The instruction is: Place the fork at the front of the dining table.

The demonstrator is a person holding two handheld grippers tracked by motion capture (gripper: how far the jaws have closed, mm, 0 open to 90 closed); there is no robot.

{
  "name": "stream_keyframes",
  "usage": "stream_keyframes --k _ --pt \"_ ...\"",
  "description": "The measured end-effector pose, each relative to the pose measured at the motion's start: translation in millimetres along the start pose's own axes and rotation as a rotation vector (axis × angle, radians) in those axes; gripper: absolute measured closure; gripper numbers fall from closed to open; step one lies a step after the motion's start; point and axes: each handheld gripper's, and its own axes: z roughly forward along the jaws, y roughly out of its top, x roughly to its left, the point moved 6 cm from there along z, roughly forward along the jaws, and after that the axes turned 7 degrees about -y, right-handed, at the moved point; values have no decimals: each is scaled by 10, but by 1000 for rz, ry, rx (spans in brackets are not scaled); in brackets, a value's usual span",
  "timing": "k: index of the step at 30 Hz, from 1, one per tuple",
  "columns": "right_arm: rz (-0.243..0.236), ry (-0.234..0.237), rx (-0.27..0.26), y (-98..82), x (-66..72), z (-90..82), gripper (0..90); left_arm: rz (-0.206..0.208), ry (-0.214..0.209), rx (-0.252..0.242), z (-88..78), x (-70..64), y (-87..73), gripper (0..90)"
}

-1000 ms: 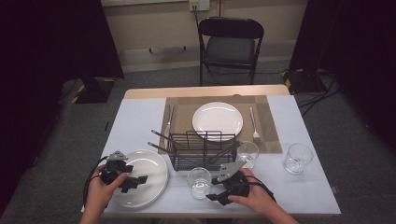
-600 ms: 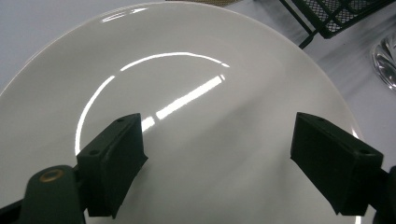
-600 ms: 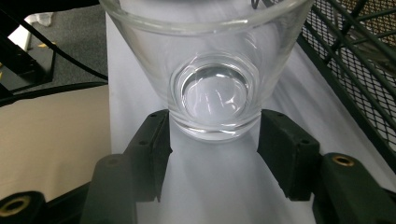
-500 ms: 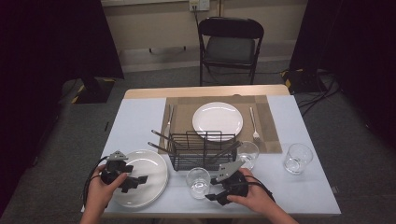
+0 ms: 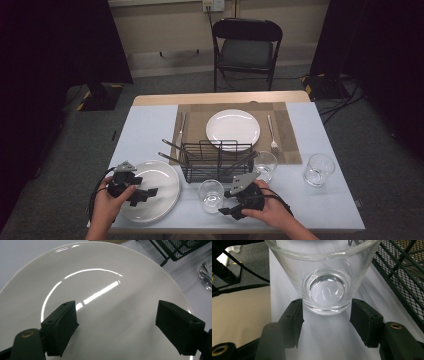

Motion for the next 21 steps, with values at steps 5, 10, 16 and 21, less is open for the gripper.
stream_keyframes --k 5,10,16,21 --pt "-5 2 1 6 -4 4 435 -1 1 -3 -1 2 3 170" --pt "-4 3 2 16 2 13 435 -2 -1 0 0 2 -1 170" --pt "-6 2 3 29 7 29 434 -5 3 -9 -1 5 5 170" --pt "-8 4 0 35 10 38 434 -3 3 -7 -2 6 3 170"
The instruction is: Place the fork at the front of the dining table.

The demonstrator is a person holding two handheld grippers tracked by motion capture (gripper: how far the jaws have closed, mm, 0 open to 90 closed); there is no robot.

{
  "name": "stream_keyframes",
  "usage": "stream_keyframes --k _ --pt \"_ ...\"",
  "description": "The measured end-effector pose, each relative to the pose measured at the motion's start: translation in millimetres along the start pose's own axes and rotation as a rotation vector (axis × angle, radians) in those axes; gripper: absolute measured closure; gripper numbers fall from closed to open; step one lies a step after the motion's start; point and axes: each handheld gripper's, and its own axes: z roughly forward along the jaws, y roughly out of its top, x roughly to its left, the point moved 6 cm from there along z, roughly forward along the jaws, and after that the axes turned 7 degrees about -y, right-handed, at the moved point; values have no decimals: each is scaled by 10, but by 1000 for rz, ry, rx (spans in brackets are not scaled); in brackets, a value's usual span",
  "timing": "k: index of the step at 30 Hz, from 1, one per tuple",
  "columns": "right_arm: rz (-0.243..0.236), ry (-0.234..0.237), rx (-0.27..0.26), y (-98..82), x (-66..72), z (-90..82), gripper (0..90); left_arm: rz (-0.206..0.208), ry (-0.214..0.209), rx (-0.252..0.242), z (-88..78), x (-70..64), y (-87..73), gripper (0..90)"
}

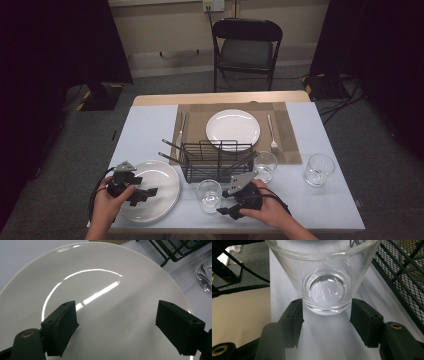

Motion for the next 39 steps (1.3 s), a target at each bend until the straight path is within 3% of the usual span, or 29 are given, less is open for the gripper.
stream_keyframes --k 39 --pt "-8 6 -4 60 29 72 430 -1 -4 -7 -12 2 9 170"
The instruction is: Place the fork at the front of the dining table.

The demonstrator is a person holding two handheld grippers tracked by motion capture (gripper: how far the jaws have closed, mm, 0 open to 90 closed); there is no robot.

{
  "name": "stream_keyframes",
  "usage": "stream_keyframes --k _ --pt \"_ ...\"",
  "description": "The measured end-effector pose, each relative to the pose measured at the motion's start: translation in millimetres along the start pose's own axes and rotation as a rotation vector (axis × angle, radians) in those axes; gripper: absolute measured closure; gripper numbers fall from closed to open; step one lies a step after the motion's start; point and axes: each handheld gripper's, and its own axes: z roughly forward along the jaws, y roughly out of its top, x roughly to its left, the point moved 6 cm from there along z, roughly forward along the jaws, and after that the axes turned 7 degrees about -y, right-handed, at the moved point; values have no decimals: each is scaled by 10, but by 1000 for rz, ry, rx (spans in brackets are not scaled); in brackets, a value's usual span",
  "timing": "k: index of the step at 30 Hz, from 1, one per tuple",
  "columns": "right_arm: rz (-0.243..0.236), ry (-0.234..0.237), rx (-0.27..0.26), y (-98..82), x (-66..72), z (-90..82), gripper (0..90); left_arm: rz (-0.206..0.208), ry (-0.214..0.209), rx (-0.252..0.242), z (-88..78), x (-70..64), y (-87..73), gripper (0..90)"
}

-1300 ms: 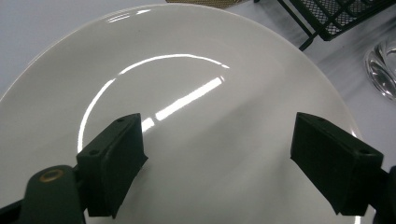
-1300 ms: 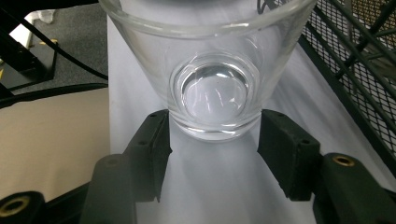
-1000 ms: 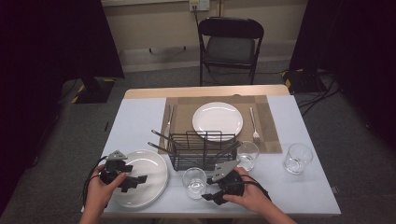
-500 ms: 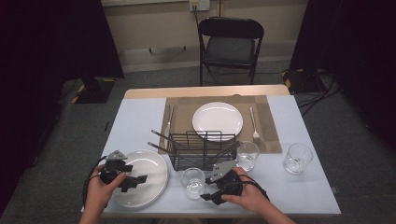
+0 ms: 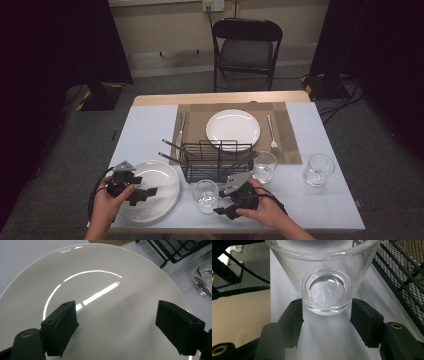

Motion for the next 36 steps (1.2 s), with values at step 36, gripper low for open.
stream_keyframes --k 36 --pt "-12 10 -5 55 22 72 430 -6 -2 -6 -12 3 4 170"
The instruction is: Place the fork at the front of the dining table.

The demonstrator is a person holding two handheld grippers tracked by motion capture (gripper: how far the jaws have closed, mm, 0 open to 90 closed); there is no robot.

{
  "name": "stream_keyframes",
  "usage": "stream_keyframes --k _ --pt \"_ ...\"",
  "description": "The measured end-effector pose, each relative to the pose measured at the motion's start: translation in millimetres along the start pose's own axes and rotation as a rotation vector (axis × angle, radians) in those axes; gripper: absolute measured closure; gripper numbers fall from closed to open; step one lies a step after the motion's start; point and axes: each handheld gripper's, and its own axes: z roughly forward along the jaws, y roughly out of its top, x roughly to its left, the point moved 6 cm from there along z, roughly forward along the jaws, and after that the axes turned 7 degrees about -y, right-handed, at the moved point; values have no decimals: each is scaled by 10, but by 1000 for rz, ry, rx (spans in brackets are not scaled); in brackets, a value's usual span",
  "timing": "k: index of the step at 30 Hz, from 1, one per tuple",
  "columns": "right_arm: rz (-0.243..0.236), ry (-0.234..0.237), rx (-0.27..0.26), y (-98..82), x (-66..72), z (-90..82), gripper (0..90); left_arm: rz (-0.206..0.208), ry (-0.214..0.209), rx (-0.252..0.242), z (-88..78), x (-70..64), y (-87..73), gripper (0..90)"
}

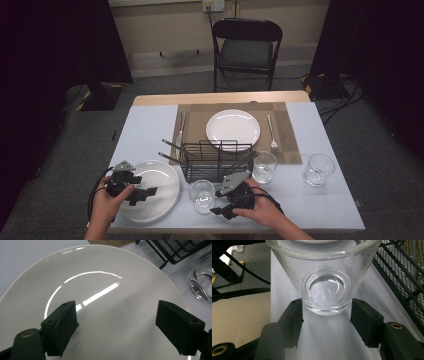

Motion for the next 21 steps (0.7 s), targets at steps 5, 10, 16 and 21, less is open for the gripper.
stream_keyframes --k 5,10,16,21 --pt "-3 2 -1 15 5 17 430 2 3 2 -6 7 -1 170" --pt "-5 4 0 25 9 28 430 -1 0 -1 -4 2 0 170" --pt "-10 7 2 34 8 38 430 2 0 2 -4 6 -3 170" --pt "-15 9 5 44 9 46 431 0 2 -2 -7 10 -2 170"
